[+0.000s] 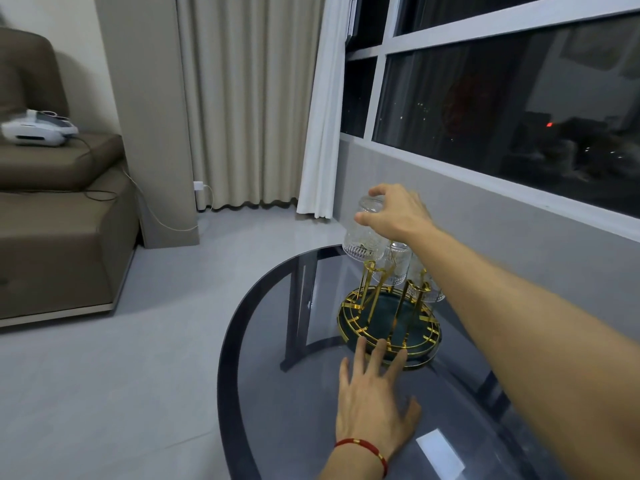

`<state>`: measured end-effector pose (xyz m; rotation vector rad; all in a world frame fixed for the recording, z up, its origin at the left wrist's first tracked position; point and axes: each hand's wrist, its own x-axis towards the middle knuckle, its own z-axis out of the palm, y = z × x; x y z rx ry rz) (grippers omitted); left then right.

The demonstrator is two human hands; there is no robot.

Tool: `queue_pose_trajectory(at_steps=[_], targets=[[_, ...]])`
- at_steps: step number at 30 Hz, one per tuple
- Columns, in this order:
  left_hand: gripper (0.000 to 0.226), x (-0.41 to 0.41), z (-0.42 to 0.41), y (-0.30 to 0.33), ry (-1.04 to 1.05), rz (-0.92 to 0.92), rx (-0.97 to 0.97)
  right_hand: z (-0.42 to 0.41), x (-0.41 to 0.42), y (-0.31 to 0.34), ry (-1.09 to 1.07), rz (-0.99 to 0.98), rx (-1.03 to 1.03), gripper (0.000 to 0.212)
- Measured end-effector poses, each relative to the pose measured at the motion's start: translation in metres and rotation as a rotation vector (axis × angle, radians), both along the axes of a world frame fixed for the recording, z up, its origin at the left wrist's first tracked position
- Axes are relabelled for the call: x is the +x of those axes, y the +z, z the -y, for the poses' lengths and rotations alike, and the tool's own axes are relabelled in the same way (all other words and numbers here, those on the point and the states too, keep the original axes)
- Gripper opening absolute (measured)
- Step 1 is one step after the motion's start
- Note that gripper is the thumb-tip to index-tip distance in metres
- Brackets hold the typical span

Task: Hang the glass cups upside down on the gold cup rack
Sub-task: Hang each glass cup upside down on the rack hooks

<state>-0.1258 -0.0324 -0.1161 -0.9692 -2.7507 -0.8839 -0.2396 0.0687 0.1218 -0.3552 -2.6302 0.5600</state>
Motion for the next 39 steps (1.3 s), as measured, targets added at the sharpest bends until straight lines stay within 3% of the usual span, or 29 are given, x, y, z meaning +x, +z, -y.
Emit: queue_pose_trajectory(at_steps=[5,16,25,27,33,39], targets=[[0.075,-0.001,0.0,0.0,0.01,-0.008,0.002,-0.002,-0.002,-0.013,0.008,0.123,0.058,0.065],[0.072,0.004,0.001,0.002,0.028,-0.011,0.016,0.002,0.0,-0.024,0.003,0.318,0.452,0.066],[0.07,0.003,0.002,0.003,0.035,-0.039,-0.002,0.001,0.003,-0.02,0.027,0.398,0.532,0.057],[0.071,0.002,0.003,0.004,0.033,-0.032,-0.01,0.0,0.009,-0.017,0.034,0.348,0.507,0.048],[0.072,0.002,0.004,0.01,0.035,-0.052,-0.053,-0.011,0.069,-0.023,0.045,-0.077,0.338,0.026],[0.071,0.01,0.002,0.014,0.046,-0.088,-0.114,-0.021,0.184,-0.064,0.004,-0.187,0.113,0.018]])
